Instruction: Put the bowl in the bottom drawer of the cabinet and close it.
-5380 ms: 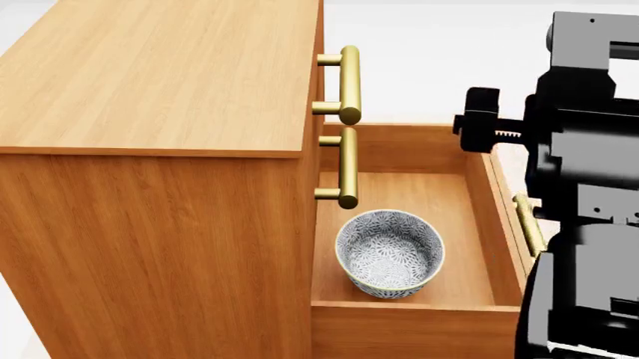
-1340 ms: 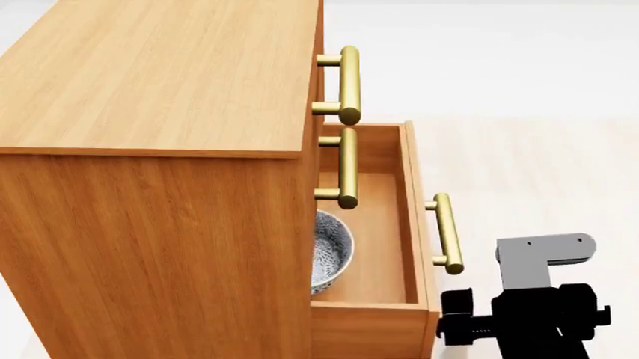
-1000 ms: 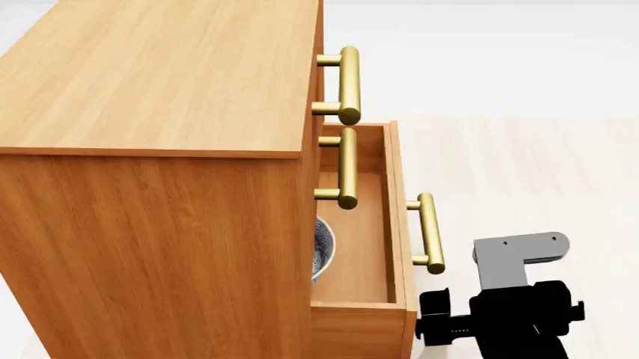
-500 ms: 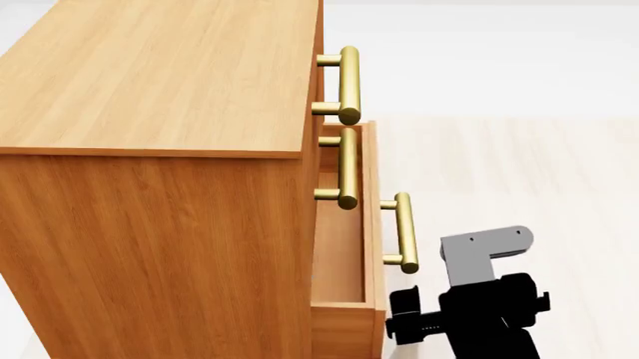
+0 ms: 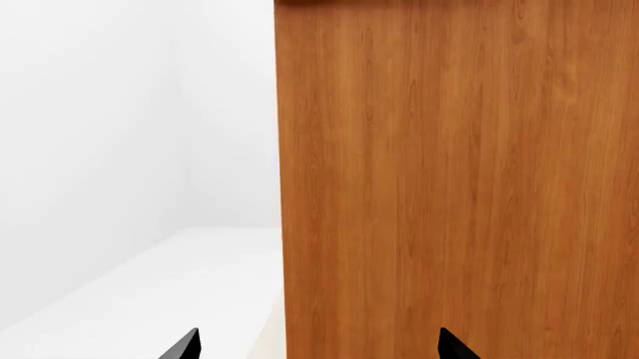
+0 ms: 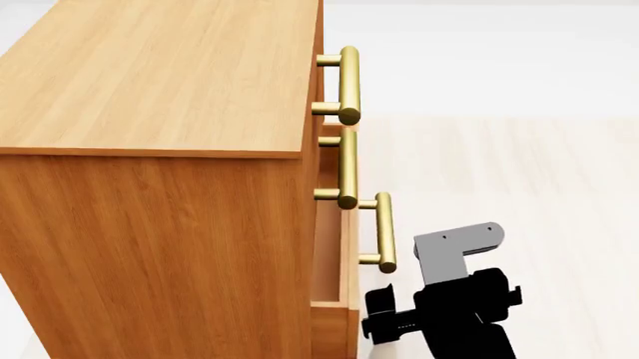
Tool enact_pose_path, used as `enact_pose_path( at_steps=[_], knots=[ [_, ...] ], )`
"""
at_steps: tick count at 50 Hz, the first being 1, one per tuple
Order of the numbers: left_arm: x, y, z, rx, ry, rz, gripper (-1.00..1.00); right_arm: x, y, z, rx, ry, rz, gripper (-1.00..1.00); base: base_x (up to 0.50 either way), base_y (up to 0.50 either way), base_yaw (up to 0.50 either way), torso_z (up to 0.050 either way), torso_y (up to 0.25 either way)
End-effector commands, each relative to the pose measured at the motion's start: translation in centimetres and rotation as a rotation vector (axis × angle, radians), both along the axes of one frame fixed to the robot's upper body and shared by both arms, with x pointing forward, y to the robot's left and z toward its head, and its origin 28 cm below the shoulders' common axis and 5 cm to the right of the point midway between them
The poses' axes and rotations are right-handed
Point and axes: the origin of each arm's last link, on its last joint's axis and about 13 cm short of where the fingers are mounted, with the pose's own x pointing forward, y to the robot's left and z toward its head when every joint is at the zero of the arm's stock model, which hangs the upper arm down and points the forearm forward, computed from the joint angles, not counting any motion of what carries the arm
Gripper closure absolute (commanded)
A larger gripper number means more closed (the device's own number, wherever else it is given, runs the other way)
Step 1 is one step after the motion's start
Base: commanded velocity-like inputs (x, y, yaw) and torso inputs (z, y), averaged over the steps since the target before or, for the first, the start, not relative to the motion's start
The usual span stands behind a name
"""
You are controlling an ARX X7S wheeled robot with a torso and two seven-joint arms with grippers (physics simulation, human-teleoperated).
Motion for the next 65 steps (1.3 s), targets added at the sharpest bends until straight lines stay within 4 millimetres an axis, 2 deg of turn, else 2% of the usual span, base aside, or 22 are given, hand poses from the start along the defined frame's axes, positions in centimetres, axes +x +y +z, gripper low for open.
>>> enact_pose_path(
  at_steps=[1, 33, 56, 65],
  knots=[
    [0.1, 0.0, 0.0, -0.021, -0.009, 0.007, -1.0, 0.8, 1.2, 0.8, 0.012, -0.007, 0.04, -1.0, 0.0, 0.0, 0.0, 0.0, 0.0],
    [0.1, 0.1, 0.1, -0.029, -0.01, 0.012, -1.0, 1.7, 3.6, 1.0, 0.043, -0.011, 0.115, -1.0, 0.0, 0.0, 0.0, 0.0, 0.0],
    [0.0, 0.1, 0.1, -0.029, -0.01, 0.014, -1.0, 1.4, 5.4, 0.5, 0.06, 0.008, 0.194, -1.0, 0.0, 0.0, 0.0, 0.0, 0.0],
    [-0.1, 0.1, 0.2, -0.029, -0.011, 0.012, -1.0, 1.0, 5.0, -0.1, 0.056, 0.016, 0.172, -1.0, 0.0, 0.0, 0.0, 0.0, 0.0]
  ],
)
